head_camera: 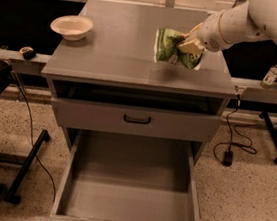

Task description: Pick green jalapeno chip bag from middle drawer and place on counter

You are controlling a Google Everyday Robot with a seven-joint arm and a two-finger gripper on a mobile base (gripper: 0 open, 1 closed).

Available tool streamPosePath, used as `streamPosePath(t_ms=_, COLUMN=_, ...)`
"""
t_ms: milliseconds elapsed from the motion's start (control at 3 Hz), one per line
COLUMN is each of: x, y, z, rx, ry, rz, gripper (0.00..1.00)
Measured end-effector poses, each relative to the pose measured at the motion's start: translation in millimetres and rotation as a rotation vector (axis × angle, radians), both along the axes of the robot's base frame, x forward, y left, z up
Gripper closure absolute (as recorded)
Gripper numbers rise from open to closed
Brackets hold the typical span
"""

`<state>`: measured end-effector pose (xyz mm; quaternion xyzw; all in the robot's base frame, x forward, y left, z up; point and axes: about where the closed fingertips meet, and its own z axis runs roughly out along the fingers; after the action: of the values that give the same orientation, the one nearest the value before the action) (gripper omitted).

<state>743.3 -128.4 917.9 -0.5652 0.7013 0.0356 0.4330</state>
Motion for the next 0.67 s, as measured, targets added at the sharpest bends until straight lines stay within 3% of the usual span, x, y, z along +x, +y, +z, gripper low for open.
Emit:
streamPosePath(t_ms=333, x=0.0, y=0.0, z=0.0, rx=0.000, ry=0.000, rz=0.000, gripper=0.12)
streamPosePath(t_ms=667, x=-0.8, y=-0.1, z=-0.3, rx=0.000, ry=0.000, rz=0.005, gripper=0.00)
